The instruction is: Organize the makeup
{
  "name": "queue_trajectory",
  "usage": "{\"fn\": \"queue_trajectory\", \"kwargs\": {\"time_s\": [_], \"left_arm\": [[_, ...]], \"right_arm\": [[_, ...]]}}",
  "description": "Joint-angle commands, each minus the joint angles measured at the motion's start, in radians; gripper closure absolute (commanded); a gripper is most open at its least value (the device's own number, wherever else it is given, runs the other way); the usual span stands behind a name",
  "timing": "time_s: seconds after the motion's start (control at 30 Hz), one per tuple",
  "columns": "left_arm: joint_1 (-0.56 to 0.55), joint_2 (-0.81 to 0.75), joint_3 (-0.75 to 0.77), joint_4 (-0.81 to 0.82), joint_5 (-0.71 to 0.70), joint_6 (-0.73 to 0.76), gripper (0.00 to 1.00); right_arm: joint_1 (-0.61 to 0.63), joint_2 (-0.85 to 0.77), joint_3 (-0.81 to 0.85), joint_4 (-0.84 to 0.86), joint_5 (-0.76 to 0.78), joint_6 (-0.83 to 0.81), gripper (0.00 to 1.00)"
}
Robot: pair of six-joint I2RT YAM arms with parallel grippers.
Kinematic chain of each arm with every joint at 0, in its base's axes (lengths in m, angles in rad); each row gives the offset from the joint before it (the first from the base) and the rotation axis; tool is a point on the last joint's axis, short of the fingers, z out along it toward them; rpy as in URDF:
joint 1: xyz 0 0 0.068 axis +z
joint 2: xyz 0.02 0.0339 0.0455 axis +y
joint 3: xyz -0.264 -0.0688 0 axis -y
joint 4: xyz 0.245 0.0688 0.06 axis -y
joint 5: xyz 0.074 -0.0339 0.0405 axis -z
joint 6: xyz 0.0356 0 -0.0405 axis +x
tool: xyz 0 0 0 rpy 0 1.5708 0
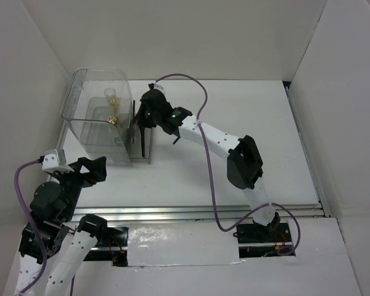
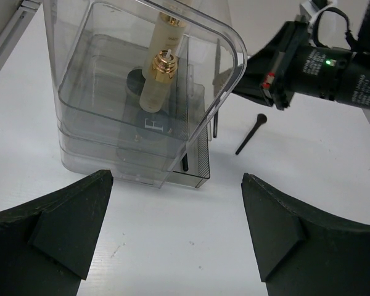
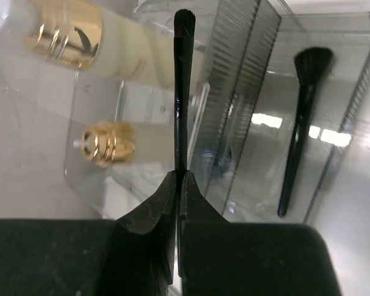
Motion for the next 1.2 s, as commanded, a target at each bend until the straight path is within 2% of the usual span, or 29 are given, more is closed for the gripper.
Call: {"fn": "queue_trajectory", "kwargs": {"time_s": [0.0, 0.1, 0.3, 0.37, 0.43, 0.47, 0.53, 0.63, 0.83, 0.87, 1.03, 1.17], "left_arm": [[-0.006, -0.004, 0.006, 0.032, -0.006, -0.002, 0.01], [-0.006, 0.001, 0.004, 0.034, -0.001, 0.001, 0.01], [-0.006, 0.010, 0.004, 0.038, 0.008, 0.005, 0.01], [-0.005, 0.012, 0.003, 0.038, 0.009, 0.005, 0.01], [-0.006, 0.009, 0.003, 0.038, 0.009, 0.005, 0.01], [-0.006, 0.009, 0.004, 0.038, 0.009, 0.005, 0.01], [-0.006, 0.007, 0.004, 0.040, 0.009, 0.005, 0.01], [-0.006, 0.009, 0.003, 0.038, 0.011, 0.007, 0.01], [-0.006, 0.007, 0.003, 0.038, 0.009, 0.005, 0.01], [-0.006, 0.006, 0.003, 0.038, 0.009, 0.005, 0.01], [-0.006, 0.007, 0.003, 0.038, 0.011, 0.005, 0.01], [-0.006, 0.004, 0.004, 0.038, 0.009, 0.005, 0.01]], "right_arm": [[-0.006, 0.116, 0.121, -0.063, -0.018, -0.034, 0.98], [-0.007, 0.146, 0.149, -0.047, 0.009, -0.028, 0.96], [-0.022, 0.138, 0.105, 0.002, 0.065, 0.017, 0.95], [-0.029, 0.143, 0.102, 0.010, 0.055, 0.020, 0.91], [-0.032, 0.152, 0.117, -0.003, 0.040, 0.023, 0.80], [-0.032, 0.153, 0.113, -0.008, 0.043, 0.026, 0.66], [-0.032, 0.137, 0.084, -0.007, 0.048, 0.035, 0.49], [-0.033, 0.097, 0.047, 0.019, 0.055, 0.035, 0.39], [-0.085, 0.055, 0.050, -0.114, 0.188, 0.066, 0.32], [-0.101, 0.064, 0.092, -0.226, 0.213, 0.118, 0.31], [-0.220, 0.176, 0.188, -0.479, 0.255, 0.178, 0.31], [-0.251, 0.230, 0.179, -0.520, 0.296, 0.161, 0.31]]}}
